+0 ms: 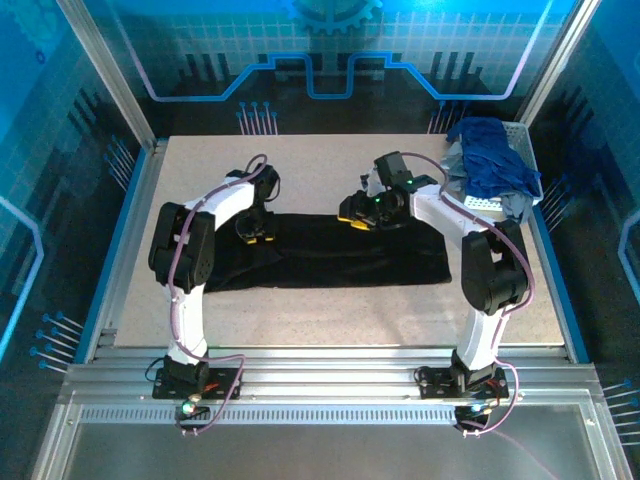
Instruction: Fold and stack the t-shirts
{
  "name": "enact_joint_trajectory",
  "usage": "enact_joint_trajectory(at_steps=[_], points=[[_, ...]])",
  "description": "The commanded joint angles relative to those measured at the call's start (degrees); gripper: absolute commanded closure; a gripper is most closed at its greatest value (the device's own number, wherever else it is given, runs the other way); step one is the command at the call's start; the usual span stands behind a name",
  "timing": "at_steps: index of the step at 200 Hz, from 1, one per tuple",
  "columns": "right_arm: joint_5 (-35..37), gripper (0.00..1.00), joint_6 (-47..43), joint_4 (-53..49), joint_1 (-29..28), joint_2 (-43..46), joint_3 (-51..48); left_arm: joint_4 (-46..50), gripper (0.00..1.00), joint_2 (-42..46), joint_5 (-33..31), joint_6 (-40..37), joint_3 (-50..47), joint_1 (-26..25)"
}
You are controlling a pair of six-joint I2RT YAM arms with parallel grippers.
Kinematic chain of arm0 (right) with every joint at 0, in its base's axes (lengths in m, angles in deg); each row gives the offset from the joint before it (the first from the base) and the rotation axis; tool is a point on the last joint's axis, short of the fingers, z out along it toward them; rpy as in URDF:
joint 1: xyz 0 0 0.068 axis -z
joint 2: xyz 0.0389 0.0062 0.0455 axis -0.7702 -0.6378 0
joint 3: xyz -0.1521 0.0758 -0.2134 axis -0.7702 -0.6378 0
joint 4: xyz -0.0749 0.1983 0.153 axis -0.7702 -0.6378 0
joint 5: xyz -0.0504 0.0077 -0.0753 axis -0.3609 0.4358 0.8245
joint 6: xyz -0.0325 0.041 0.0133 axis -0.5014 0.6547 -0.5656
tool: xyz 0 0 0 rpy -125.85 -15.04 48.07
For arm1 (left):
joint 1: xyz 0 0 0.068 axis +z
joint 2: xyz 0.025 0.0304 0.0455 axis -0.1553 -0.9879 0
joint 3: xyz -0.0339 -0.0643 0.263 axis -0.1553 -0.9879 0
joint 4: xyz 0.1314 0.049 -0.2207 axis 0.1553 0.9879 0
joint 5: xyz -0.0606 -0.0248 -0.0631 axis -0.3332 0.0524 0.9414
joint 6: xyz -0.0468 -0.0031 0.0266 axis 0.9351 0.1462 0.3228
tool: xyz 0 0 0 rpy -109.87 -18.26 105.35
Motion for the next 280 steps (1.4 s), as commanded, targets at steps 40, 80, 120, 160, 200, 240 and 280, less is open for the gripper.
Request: enact_joint_trajectory(at_steps=[40,80,120,160,200,240,280], points=[[-1.5,0.53,0.2,-0.3,0.3,1.2,-0.5,3.1,0.87,4.3,-0.5,2.6,-0.5,-1.3],[-1.5,0.53,0.3,-0.3,0.4,1.3,-0.9,6.8,1.0,8.1,-0.1,5.1,-1.8,-2.3],[-2.1,0.53,0.2,0.2,0.5,1.0,-0.7,10.0,1.0,11.9,1.9,9.1,-5.0,-4.2],[-2.3,0.54,-0.2,0.4,0.6,1.4,-1.8,10.6,1.0,15.6,4.4,18.0,-9.8,-7.5],[-2.4,0.54,-0.5,1.1,1.0,2.6,-4.4,4.8,0.92,20.3,11.3,30.3,-18.2,-10.2],[-2.3,0.54,-0.8,1.4,1.7,3.9,-6.5,1.0,0.55,25.7,17.7,40.0,-23.6,-11.6],[-2.2,0.54,-0.7,1.7,2.0,4.7,-7.5,4.6,0.53,31.3,12.3,37.0,-20.3,-5.2]])
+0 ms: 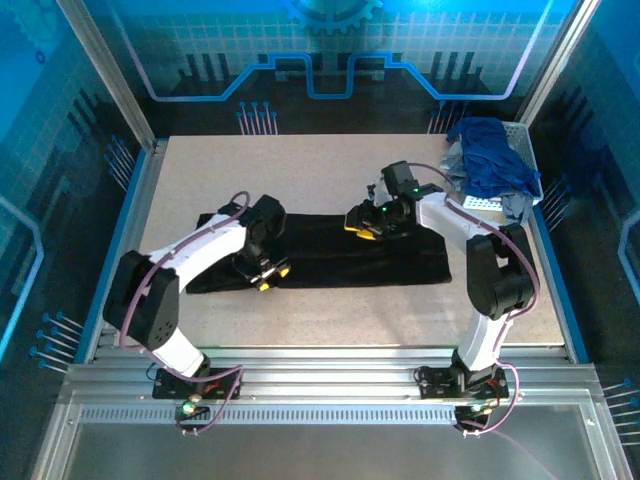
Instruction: Fold and stack the t-shirts
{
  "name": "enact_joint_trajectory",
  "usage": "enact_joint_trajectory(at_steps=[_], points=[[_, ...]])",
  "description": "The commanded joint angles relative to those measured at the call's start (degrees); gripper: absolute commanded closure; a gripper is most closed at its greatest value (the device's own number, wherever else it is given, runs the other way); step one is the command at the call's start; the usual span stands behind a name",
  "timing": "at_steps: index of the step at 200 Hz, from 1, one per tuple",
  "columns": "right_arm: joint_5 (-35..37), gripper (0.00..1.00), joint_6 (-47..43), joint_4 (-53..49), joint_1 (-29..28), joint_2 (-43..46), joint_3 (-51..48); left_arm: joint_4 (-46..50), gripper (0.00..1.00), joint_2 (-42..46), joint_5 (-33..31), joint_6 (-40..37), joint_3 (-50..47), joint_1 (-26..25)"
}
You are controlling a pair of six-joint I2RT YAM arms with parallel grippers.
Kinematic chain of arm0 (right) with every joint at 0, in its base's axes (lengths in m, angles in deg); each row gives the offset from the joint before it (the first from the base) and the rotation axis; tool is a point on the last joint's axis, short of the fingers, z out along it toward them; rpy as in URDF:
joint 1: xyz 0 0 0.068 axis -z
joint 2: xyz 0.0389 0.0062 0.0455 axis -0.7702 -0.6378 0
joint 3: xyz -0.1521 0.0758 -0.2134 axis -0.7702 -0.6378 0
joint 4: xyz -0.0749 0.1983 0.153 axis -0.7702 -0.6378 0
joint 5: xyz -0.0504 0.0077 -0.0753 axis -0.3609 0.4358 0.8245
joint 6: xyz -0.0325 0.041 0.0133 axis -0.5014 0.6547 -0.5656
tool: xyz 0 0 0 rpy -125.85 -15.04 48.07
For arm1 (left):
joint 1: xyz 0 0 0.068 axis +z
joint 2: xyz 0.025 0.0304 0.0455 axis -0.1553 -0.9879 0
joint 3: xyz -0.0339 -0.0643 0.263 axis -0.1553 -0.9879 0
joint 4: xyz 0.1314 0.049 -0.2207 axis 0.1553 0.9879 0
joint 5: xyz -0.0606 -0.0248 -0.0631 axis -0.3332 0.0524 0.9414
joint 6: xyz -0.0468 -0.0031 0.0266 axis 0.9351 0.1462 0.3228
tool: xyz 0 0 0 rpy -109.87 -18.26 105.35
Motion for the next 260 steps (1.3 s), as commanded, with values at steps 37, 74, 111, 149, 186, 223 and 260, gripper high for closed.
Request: enact_joint_trajectory(at_steps=[37,74,111,149,186,223,260], points=[[-2.6,0.54,-1.1,1.5,-1.3,2.3,-0.4,1.8,0.53,0.2,-7.9,-9.5,7.5,18.0],[-4.6,0.53,-1.6,4.0,-5.9,3.1,0.4,-0.7,0.48,-6.4,-8.9,-16.2,8.8,28.3],[-4.7,0.53,0.5,6.1,-7.8,2.9,-0.2,-8.4,0.52,-11.2,-5.6,-23.0,6.9,28.9],[-4.6,0.53,-0.5,4.6,-7.7,2.3,1.3,-9.0,0.62,-10.0,-5.3,-24.9,2.3,28.7],[-4.7,0.53,0.3,5.5,-7.4,1.6,1.3,-8.9,0.73,-5.4,-3.2,-26.6,-2.0,28.6],[-4.7,0.53,0.1,5.2,-7.3,0.6,2.1,-5.7,1.0,0.9,-2.9,-27.2,-4.9,27.9],[-4.9,0.54,-0.2,5.0,-7.1,0.2,2.2,0.8,1.0,9.4,-3.7,-24.7,-10.1,26.2]])
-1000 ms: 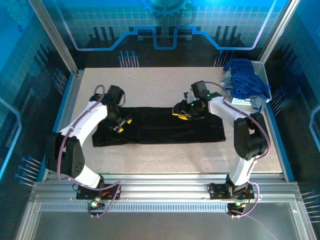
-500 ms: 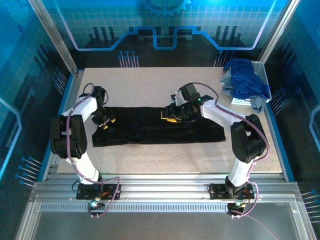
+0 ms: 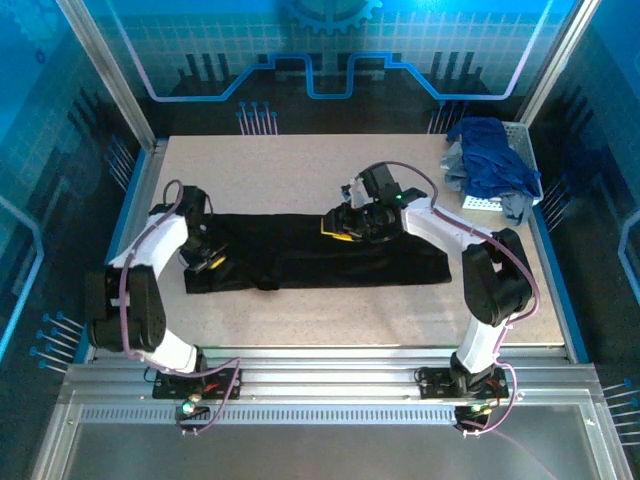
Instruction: Fold and stack the t-shirts
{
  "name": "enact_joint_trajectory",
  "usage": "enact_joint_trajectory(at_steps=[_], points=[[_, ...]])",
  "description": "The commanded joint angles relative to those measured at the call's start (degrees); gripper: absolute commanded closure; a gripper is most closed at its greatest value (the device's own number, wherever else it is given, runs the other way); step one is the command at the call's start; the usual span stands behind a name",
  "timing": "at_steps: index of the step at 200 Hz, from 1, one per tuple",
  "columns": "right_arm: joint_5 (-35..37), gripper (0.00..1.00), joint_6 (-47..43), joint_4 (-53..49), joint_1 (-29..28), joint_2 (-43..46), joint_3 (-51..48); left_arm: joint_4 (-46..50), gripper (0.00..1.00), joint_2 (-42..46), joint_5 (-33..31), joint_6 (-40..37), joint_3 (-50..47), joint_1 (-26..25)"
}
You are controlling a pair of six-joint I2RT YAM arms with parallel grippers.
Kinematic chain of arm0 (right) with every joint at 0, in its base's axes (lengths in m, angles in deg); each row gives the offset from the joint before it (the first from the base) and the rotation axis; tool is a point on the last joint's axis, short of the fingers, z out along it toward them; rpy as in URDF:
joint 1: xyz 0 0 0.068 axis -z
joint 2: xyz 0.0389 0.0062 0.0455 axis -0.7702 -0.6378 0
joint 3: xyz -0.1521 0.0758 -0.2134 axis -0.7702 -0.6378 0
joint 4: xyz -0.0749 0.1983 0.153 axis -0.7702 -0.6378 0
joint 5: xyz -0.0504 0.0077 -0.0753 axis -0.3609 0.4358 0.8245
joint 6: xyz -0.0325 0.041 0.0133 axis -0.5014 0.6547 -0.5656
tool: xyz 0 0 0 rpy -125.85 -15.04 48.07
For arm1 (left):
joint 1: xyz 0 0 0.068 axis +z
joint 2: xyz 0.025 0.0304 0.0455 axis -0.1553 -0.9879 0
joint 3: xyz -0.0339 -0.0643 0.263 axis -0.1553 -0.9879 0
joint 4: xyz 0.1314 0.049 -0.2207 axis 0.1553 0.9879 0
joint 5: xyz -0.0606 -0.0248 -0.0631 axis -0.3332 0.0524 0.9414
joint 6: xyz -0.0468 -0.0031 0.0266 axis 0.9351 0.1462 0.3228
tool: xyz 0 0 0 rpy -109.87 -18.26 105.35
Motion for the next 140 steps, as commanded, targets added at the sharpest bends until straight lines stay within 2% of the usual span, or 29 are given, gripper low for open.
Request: enact_joint_trajectory(at_steps=[1,41,54,58,99,113,126,140], points=[[-1.4,0.54,-0.2,-0.2,0.6,-1.2,1.4,7.3,1.0,5.0,0.1,1.6,-3.6,-1.6],[-1.7,0.54,-0.5,-1.0,0.8,-2.0,1.9,13.1,1.0,13.3,-4.7,9.2,-9.8,-5.8],[-1.7,0.54,-0.6,-1.1,0.7,-2.2,2.1,14.5,0.77,15.1,-6.9,11.2,-11.0,-6.7],[-1.7,0.54,-0.6,-1.2,0.7,-2.2,2.1,14.9,0.74,15.4,-7.7,11.6,-11.2,-6.9],[-1.4,0.54,-0.7,-2.1,0.8,-2.1,2.2,17.1,0.59,16.0,-15.6,10.9,-5.6,-6.3],[-1.3,0.54,-0.7,-2.1,0.7,-2.0,2.1,13.6,0.56,14.3,-14.2,8.3,-3.2,-2.9],[-2.4,0.54,-0.7,-0.8,0.7,-1.7,1.8,7.8,0.51,11.5,-9.1,4.4,-1.4,1.0],[-4.1,0.53,-1.0,2.0,0.3,-0.3,0.8,4.7,0.48,6.8,-7.3,0.3,1.4,2.8]])
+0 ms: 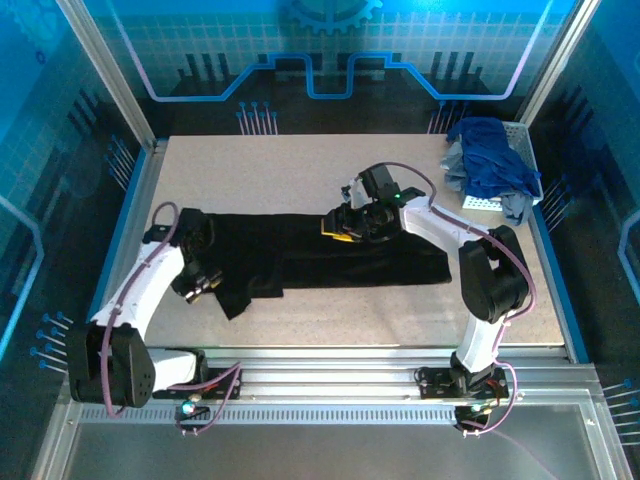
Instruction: Fold and stack the t-shirts
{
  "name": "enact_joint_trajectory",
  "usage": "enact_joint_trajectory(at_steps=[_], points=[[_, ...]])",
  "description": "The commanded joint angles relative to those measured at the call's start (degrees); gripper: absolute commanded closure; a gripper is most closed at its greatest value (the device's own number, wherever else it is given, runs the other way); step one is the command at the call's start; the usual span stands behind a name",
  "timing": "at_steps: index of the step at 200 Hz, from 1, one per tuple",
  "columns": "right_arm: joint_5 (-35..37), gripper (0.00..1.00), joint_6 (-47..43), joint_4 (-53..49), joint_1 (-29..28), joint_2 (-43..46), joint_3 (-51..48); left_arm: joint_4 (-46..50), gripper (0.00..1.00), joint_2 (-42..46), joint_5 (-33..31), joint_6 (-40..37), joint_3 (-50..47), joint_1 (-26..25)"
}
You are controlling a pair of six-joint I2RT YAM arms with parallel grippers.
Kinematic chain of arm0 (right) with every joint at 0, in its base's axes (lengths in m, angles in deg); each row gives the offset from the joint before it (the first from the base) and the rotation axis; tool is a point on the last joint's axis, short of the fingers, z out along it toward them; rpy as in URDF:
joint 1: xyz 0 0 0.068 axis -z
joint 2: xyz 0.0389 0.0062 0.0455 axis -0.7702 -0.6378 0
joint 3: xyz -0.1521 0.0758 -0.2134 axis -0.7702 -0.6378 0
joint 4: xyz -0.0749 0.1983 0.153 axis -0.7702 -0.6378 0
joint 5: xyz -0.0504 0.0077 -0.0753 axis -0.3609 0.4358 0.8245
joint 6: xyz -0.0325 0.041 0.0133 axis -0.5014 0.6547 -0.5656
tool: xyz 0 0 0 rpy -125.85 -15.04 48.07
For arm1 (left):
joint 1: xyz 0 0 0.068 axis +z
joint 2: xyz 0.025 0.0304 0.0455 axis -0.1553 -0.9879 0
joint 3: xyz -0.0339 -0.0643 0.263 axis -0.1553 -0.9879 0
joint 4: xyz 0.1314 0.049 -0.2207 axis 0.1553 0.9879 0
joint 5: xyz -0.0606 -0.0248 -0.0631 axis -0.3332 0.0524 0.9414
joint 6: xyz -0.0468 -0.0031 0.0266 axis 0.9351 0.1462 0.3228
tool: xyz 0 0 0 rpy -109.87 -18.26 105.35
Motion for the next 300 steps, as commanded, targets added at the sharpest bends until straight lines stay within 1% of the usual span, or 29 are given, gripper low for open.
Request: enact_joint_trajectory(at_steps=[1,11,31,53,107,134,168,189,240,282,300], points=[[-3.5,0.53,-1.0,2.6,-0.1,1.2,0.2,-7.3,0.48,-6.4,3.2,-7.3,4.5,3.5],[-4.6,0.51,-1.0,4.8,-0.6,2.4,-0.6,-10.2,0.47,-9.4,5.5,-9.7,5.4,4.7],[-5.9,0.49,0.5,9.7,-1.5,4.7,-3.5,-14.6,0.48,-14.4,11.1,-11.9,5.5,6.7],[-5.1,0.49,1.6,10.7,-2.0,5.5,-4.8,-16.1,0.5,-17.7,12.7,-13.6,5.1,6.8],[-4.9,0.49,1.6,9.8,-2.0,5.0,-4.3,-18.2,0.56,-21.7,9.1,-15.8,2.5,6.9],[-4.7,0.49,2.1,10.0,-2.0,4.4,-4.0,-17.6,0.57,-22.4,5.7,-16.8,2.1,6.8],[-5.4,0.49,2.4,10.3,-1.9,3.8,-3.4,-20.4,0.59,-22.5,7.9,-15.6,0.0,6.8],[-5.6,0.49,2.3,10.2,-2.0,3.4,-3.0,-22.1,0.64,-21.9,9.1,-14.6,-0.6,6.8],[-5.4,0.49,2.0,9.5,-1.9,3.0,-2.8,-21.2,0.79,-20.0,9.3,-14.6,0.7,6.7],[-5.2,0.5,2.0,9.2,-1.8,2.8,-2.7,-20.4,0.99,-19.0,9.7,-14.3,1.3,6.7],[-5.1,0.5,1.9,9.1,-1.8,2.8,-2.6,-20.1,1.0,-18.1,9.5,-14.4,1.5,6.7]])
